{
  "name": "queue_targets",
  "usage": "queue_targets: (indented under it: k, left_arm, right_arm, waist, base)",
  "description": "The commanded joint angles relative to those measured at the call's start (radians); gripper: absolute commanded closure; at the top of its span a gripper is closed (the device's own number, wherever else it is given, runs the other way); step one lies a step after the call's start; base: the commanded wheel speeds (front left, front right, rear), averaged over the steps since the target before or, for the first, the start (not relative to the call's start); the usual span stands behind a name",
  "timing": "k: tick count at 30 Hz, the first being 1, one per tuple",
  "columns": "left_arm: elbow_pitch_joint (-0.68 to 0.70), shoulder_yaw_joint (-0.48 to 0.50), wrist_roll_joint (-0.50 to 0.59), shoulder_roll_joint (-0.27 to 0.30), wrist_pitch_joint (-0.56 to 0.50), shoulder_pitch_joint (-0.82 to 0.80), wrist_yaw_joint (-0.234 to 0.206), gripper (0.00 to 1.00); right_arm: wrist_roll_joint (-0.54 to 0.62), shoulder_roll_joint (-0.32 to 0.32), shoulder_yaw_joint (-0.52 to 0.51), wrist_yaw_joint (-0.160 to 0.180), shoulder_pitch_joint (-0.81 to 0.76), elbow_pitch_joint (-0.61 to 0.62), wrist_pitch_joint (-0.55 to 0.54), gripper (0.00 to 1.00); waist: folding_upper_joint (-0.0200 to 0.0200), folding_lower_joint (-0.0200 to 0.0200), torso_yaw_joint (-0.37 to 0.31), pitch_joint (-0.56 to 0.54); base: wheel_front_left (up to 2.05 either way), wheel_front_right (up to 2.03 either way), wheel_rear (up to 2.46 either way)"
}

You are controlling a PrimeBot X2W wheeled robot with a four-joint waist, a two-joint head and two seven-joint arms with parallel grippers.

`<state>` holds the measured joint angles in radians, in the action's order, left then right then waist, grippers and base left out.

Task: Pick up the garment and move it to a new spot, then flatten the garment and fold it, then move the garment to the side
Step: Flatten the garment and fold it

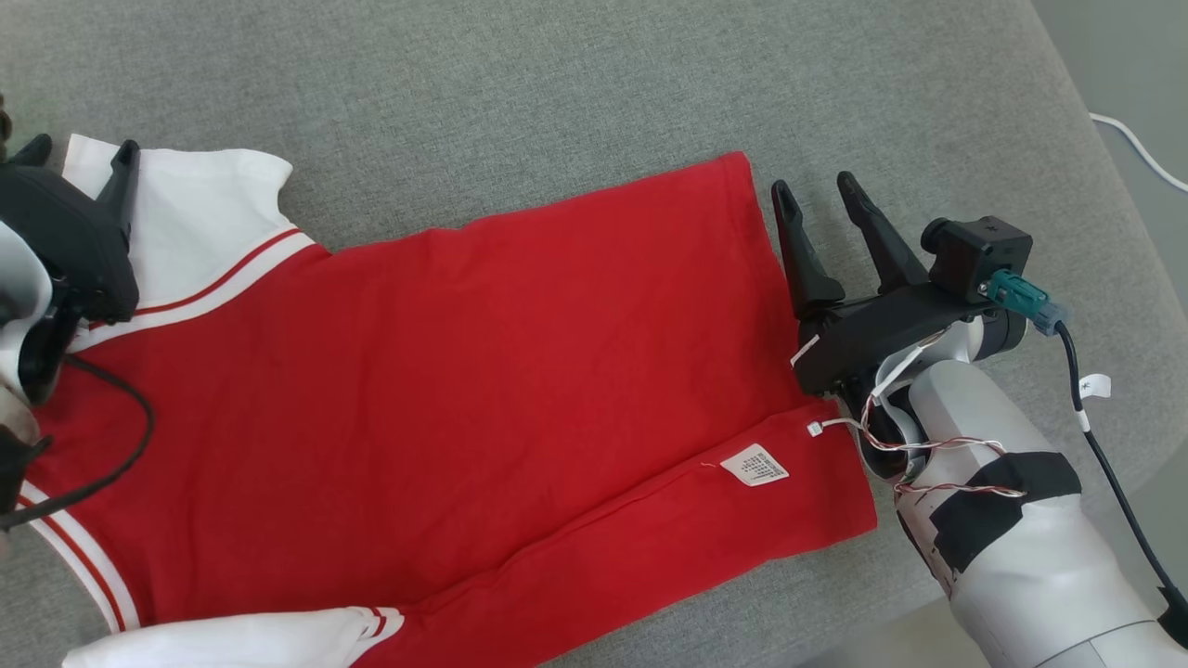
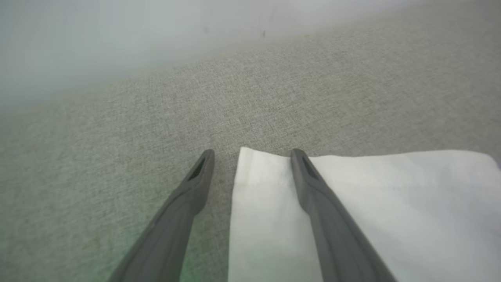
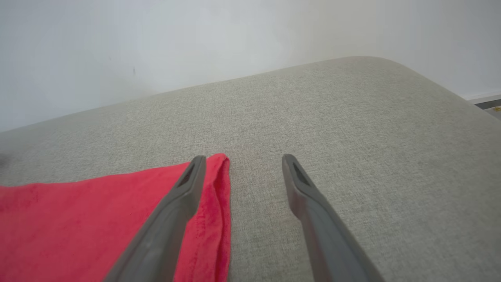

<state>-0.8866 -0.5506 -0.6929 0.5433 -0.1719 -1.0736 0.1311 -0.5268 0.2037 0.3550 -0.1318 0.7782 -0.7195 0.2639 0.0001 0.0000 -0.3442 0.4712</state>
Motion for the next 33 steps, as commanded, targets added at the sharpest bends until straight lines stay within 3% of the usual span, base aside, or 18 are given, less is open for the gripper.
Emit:
queue_targets:
  k: [1,7,9,29,30,31,32,33]
  left_arm:
    - [-0.016,-0.006,-0.010,-0.003,0.008,-0.010,-0.002,0.00]
    - [-0.055,-0.019,-0.059,-0.030,-0.008,-0.010,-0.002,0.00]
    - [-0.045,-0.035,-0.071,-0.032,0.004,-0.010,-0.002,1.00]
    - [0.162,-0.184,-0.151,-0.050,0.226,-0.039,-0.002,1.00]
    - [0.163,-0.189,-0.153,-0.051,0.229,-0.041,-0.002,1.00]
    - [0.165,-0.194,-0.154,-0.051,0.234,-0.041,-0.002,1.00]
    - [0.167,-0.199,-0.157,-0.051,0.239,-0.044,-0.002,1.00]
    - [0.167,-0.202,-0.161,-0.050,0.244,-0.046,-0.002,1.00]
  right_arm:
    - [-0.007,0.000,0.006,0.002,0.007,0.001,0.000,0.00]
    - [-0.016,0.009,0.028,0.002,0.014,-0.008,0.000,0.00]
    - [-0.020,0.011,0.041,0.002,0.019,-0.017,0.000,0.00]
    - [-0.145,0.067,0.182,0.002,0.173,-0.226,-0.152,0.00]
    - [-0.147,0.068,0.186,0.002,0.178,-0.240,-0.164,0.28]
    - [-0.150,0.066,0.189,0.002,0.187,-0.241,-0.156,0.46]
    - [-0.154,0.066,0.186,0.002,0.194,-0.245,-0.145,1.00]
    - [-0.150,0.067,0.193,0.002,0.195,-0.256,-0.147,1.00]
  waist:
    - [-0.0001,0.0000,0.002,0.000]
    - [-0.0001,0.0000,0.013,-0.002]
    - [-0.0001,0.0000,0.020,-0.003]
    - [-0.0001,0.0000,0.133,-0.026]
    - [-0.0001,0.0000,0.137,-0.024]
    - [-0.0001,0.0000,0.139,-0.023]
    - [-0.0001,0.0000,0.141,-0.022]
    - [-0.0001,0.0000,0.143,-0.022]
  base:
    - [0.00,0.00,0.00]
    - [0.00,0.00,0.00]
    - [0.00,0.00,0.00]
    - [0.00,0.00,0.00]
    - [0.00,0.00,0.00]
    - [0.00,0.00,0.00]
    - [0.00,0.00,0.00]
    - [0.00,0.00,0.00]
